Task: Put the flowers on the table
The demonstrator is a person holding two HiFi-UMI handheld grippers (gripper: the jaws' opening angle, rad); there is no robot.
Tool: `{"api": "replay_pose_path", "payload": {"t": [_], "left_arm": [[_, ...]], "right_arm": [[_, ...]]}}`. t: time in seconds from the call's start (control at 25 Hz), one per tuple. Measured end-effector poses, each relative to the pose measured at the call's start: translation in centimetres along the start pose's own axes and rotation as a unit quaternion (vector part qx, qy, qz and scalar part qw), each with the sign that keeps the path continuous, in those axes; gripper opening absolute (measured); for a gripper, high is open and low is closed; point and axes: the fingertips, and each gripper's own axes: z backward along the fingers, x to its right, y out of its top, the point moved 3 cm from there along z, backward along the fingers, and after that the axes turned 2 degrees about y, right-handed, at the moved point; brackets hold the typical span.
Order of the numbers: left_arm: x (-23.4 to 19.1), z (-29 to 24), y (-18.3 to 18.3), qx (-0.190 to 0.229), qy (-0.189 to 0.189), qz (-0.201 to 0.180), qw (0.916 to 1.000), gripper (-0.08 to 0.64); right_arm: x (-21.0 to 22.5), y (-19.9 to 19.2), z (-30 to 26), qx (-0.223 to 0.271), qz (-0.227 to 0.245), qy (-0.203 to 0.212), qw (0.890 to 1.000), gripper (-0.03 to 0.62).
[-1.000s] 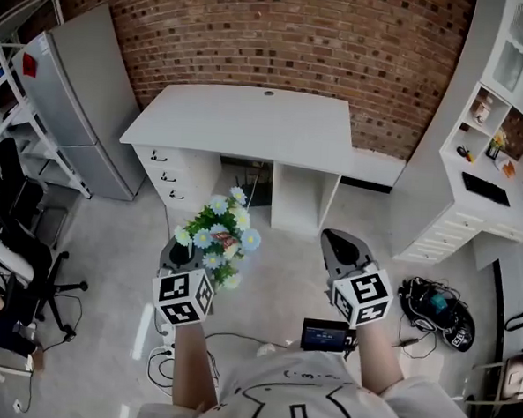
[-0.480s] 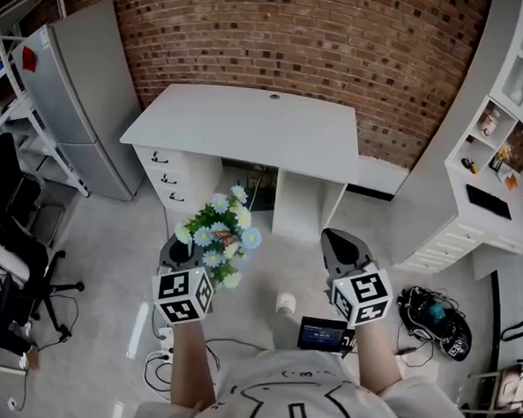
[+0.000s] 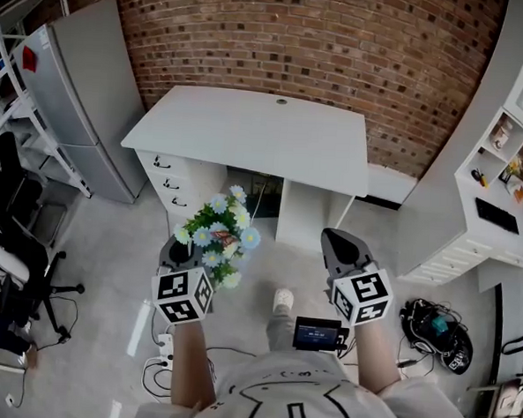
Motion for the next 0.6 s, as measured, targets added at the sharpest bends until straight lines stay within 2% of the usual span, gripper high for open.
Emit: {"api": "replay_pose_path", "payload": {"t": [0.6], "left_arm": [[0.2, -13.4, 2.0, -0.005, 0.01, -0.003, 0.9999, 0.061]], "right_arm": [[8.9, 1.0, -11.9, 0.006, -0.014, 0.016, 1.0, 0.014]]}}
